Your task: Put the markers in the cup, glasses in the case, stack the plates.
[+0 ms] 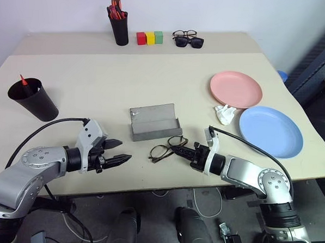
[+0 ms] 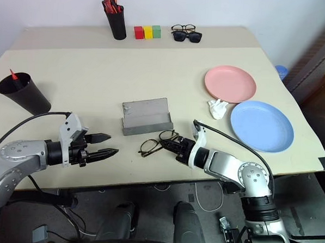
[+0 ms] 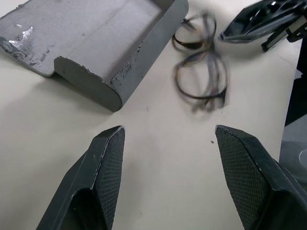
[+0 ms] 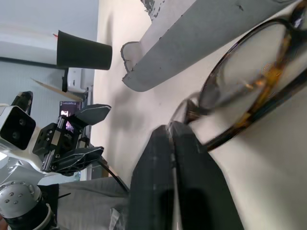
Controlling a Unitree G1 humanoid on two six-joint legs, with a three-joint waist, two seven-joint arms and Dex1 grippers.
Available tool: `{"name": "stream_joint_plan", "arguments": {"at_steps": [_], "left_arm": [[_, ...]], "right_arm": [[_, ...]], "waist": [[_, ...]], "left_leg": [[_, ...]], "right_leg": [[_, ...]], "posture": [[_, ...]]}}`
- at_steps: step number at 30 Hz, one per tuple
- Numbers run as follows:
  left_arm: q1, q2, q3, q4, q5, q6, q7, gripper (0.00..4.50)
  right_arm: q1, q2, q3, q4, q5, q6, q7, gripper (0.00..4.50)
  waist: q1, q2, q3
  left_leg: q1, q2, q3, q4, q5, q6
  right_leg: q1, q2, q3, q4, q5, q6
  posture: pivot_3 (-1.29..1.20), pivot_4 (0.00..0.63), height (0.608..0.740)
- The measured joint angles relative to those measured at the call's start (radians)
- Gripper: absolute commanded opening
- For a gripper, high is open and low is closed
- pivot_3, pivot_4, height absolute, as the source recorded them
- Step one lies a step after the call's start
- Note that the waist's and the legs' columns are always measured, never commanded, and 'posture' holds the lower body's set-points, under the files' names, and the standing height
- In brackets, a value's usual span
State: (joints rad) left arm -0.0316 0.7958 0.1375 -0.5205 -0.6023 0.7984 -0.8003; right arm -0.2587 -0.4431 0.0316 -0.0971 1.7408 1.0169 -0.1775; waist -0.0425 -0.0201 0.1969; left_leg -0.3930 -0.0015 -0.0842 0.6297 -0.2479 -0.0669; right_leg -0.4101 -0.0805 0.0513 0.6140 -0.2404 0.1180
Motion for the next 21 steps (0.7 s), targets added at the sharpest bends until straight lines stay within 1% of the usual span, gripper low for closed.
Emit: {"name": "stream_joint_plan", "arguments": {"at_steps": [13,19,21], "left_arm": [[0.0,0.0,0.0,-0.004,-0.017,0.004,0.018,3.06],[0.001,0.0,0.0,-0.008,-0.02,0.007,0.026,3.06],[0.002,0.0,0.0,-0.012,-0.021,0.009,0.03,3.06]], "right_arm": [[0.008,-0.001,-0.006,-0.019,0.001,0.016,0.0,0.04],[0.063,0.029,-0.005,-0.073,0.049,-0.014,-0.073,0.04],[0.068,0.045,-0.002,-0.095,0.057,-0.035,-0.103,0.55]], "waist": [[0.0,0.0,0.0],[0.0,0.0,0.0],[-0.001,0.0,0.0]], "left_leg": [[0.0,0.0,0.0,0.0,0.0,0.0],[0.0,0.0,0.0,0.0,0.0,0.0],[0.0,0.0,0.0,0.0,0.0,0.0]], "right_leg": [[0.0,0.0,0.0,0.0,0.0,0.0],[0.0,0.0,0.0,0.0,0.0,0.0],[0.0,0.0,0.0,0.0,0.0,0.0]], "posture": [[0.0,0.15,0.74],[0.0,0.15,0.74],[0.0,0.15,0.74]]}}
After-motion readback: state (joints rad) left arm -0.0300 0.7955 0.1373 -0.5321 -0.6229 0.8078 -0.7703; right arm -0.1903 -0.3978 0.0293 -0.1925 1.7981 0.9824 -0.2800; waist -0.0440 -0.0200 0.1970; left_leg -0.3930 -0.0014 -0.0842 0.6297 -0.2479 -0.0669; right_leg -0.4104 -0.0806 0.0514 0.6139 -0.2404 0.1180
